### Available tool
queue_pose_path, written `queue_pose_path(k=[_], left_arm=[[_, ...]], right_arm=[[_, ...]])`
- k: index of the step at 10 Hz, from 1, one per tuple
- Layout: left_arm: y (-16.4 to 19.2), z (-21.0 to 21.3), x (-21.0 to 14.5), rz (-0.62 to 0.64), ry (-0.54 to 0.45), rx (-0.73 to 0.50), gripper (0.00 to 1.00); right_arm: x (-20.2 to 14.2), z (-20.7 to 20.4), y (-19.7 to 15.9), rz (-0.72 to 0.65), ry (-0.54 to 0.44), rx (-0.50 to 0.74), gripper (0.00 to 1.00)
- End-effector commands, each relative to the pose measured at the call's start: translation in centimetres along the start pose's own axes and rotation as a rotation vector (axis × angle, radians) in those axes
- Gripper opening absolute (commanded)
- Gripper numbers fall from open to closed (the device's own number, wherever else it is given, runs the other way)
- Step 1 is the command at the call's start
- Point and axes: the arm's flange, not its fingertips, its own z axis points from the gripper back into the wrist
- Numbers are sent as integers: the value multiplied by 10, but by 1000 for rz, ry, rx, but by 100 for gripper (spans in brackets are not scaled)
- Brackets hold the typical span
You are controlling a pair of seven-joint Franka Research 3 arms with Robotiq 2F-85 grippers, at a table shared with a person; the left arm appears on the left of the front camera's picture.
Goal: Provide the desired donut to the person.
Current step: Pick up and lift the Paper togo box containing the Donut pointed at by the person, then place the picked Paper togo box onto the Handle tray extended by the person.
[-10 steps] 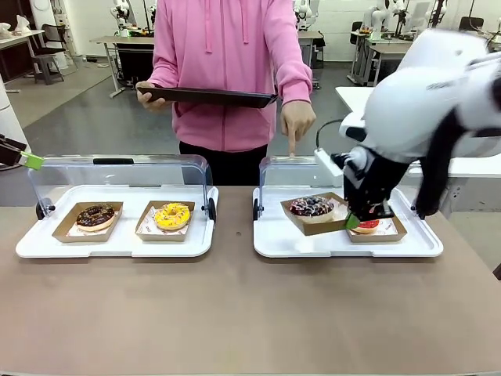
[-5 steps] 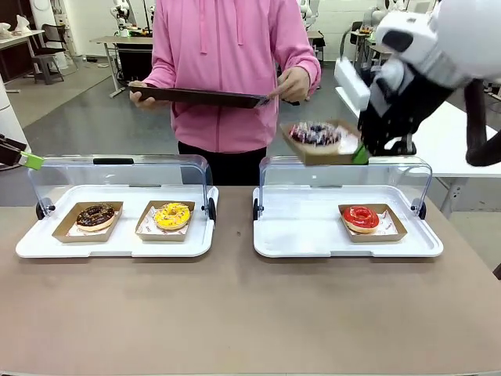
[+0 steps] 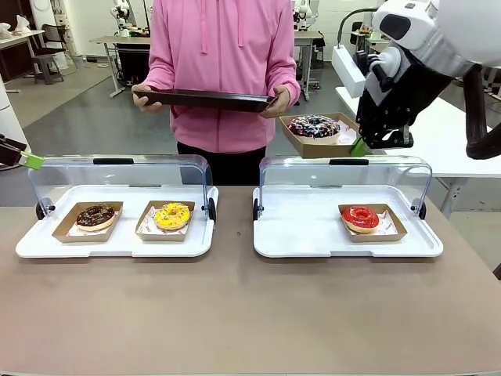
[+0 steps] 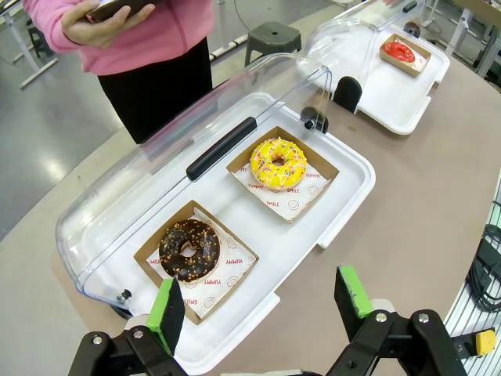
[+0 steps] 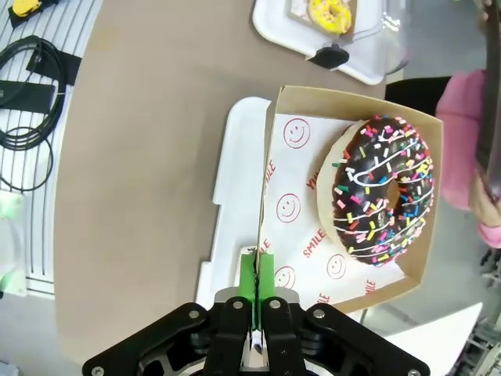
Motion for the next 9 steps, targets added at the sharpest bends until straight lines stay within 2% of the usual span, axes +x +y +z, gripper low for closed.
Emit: queue_pose_path(k=[1,9], left_arm=[[1,0,-1,0,-10,-12,100],[1,0,-1,0,-10,-12,100]], right_arm=[[-4,-1,4,19,2,-12,0],[-4,-1,4,19,2,-12,0]])
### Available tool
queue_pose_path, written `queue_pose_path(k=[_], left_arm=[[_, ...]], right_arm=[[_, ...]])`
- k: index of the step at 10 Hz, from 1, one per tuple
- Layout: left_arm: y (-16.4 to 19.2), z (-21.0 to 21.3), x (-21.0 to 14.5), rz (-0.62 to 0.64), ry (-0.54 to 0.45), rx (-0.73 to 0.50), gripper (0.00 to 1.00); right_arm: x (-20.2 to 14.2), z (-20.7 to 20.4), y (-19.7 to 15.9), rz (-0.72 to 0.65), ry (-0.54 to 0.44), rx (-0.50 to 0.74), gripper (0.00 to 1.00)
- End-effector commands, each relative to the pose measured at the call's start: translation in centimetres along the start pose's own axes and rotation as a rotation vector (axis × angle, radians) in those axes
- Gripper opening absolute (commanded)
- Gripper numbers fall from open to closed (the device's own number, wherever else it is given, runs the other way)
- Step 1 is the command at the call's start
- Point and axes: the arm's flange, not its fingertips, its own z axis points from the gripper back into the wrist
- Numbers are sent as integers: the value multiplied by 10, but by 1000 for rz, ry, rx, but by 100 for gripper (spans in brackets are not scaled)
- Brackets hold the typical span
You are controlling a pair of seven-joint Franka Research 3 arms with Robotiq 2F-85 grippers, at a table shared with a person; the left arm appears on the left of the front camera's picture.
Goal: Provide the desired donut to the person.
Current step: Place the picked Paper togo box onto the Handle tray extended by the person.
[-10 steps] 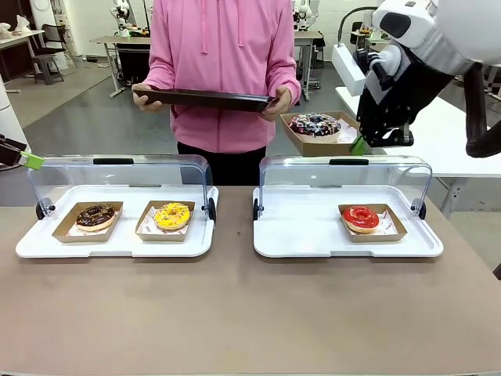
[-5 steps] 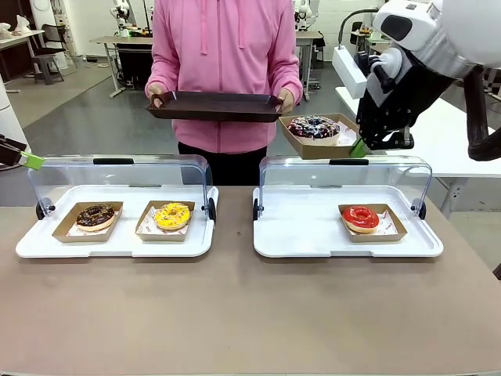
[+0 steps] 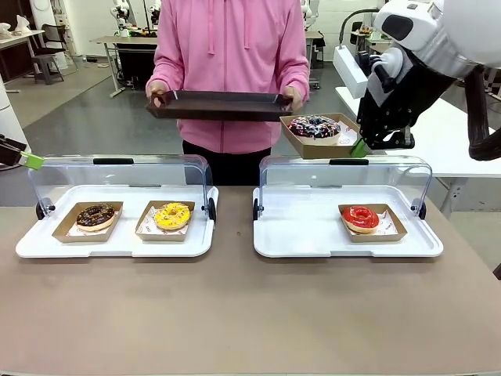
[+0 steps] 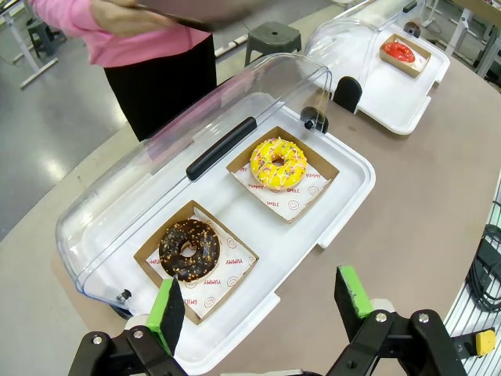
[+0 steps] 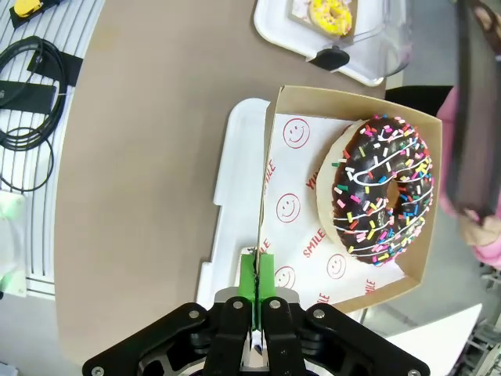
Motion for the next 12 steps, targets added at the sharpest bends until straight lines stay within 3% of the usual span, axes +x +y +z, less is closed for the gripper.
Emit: queue_pose_path(k=[1,12], left_arm=[[1,0,-1,0,-10,-12,100],[1,0,-1,0,-10,-12,100]], right_arm=[[-3,-2,4,19,7,-10,0],[0,0,0,0,0,0,2]])
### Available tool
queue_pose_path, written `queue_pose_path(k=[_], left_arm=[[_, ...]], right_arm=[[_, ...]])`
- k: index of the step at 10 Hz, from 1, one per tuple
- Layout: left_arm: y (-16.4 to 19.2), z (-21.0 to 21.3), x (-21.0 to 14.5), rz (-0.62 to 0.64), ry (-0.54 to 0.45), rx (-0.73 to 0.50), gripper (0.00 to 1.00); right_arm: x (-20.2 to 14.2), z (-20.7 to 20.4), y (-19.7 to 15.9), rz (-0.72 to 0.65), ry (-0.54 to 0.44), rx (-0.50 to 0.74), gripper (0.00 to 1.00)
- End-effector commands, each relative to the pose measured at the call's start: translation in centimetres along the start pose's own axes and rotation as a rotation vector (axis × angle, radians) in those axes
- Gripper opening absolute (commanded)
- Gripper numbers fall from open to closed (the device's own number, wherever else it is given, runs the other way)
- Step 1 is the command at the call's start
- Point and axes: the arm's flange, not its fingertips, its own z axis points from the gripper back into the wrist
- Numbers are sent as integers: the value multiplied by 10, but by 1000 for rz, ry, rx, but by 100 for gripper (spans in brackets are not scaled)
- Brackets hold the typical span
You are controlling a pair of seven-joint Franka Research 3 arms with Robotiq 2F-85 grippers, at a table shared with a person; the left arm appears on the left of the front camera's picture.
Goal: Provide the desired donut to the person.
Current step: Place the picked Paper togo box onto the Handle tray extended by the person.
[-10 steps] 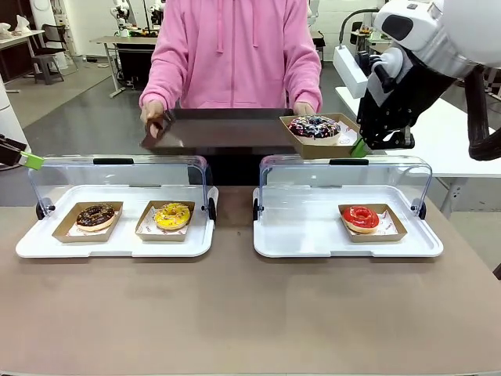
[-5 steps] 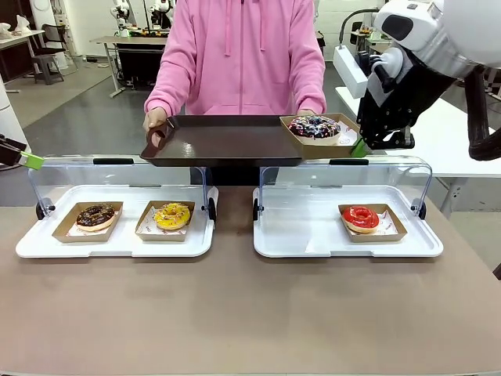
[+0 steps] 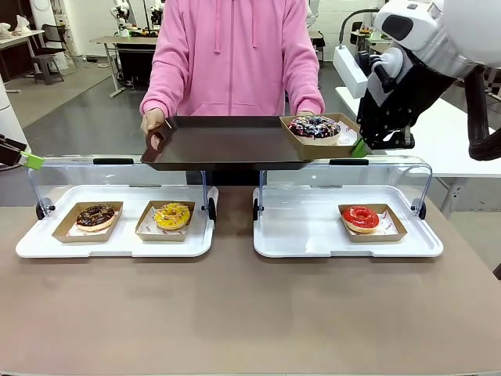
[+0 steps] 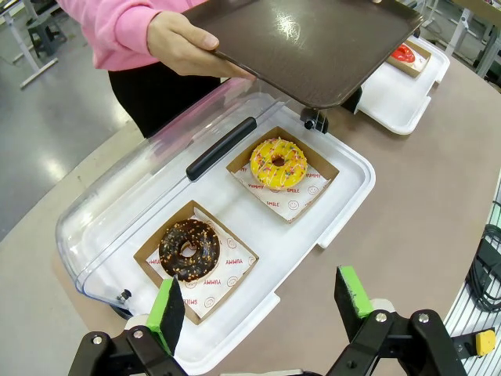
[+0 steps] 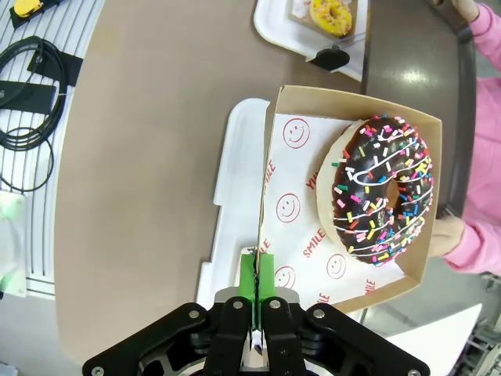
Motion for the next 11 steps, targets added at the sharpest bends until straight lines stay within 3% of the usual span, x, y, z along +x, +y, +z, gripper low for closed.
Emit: queue_pose_path(k=[1,3,5,7,11], left_arm=[[1,0,-1,0,-10,-12,100],[1,0,-1,0,-10,-12,100],[1,0,-1,0,-10,-12,100],[1,0,-1,0,-10,-12,100],[1,0,-1,0,-10,-12,100]], right_arm=[[28,0,-34,-41,21,23,2],[74,-17,-94,-64,75,31,2],[98,-67,-144,-242,139,-16,2],[95,-118,-166,-223,191,-3,2],[69,-165,-171,-198,174,16,2]])
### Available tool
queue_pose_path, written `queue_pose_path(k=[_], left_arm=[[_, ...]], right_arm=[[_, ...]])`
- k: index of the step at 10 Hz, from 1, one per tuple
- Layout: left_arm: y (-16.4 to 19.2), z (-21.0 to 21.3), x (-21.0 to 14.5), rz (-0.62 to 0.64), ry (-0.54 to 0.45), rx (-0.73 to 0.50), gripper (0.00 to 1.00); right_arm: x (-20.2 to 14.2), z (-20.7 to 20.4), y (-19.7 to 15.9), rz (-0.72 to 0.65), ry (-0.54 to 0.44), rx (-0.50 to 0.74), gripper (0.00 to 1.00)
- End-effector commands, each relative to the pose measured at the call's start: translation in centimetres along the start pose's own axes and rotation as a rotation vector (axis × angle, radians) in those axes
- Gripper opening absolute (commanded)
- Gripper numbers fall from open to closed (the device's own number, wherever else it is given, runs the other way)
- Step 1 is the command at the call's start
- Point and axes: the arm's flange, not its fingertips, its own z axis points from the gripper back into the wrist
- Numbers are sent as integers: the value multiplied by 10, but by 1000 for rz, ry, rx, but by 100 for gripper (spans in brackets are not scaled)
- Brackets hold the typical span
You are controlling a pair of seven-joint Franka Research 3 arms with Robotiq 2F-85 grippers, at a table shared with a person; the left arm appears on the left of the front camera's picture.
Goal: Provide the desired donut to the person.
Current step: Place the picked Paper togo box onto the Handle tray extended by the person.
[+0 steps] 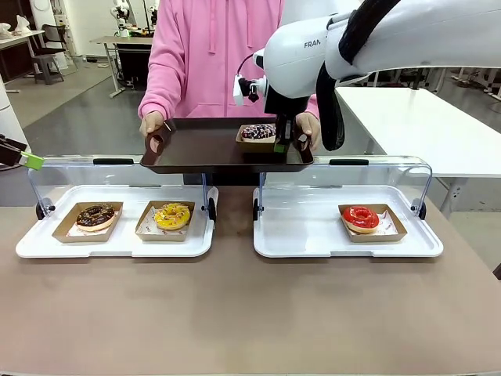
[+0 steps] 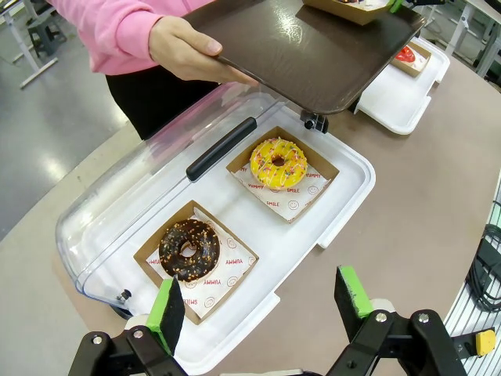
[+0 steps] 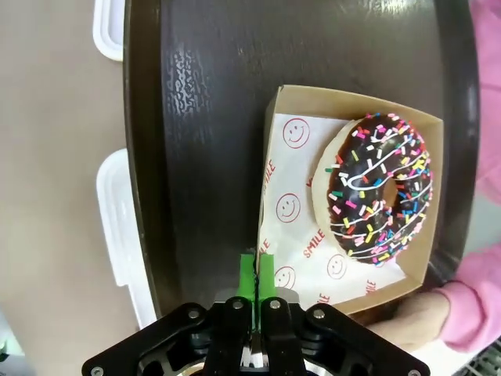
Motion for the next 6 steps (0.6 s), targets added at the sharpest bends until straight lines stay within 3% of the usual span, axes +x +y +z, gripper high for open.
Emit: queue_pose_path(k=[1,2,3,4,5,6], left_arm=[[2,0,-1,0,-11,-12,100],[2,0,-1,0,-11,-12,100],[2,0,-1,0,-11,-12,100],[2,0,-1,0,-11,-12,100],[2,0,-1,0,-11,-12,100],[2,0,-1,0,-11,-12,100]], right_arm=[[0,5,1,32,4,-66,2],[-1,3,2,33,7,-88,2],[0,1,3,32,-4,-75,57],[-1,0,2,31,-15,-64,62],[-2,3,2,27,-24,-60,100],[-3,8,2,21,-31,-63,100]])
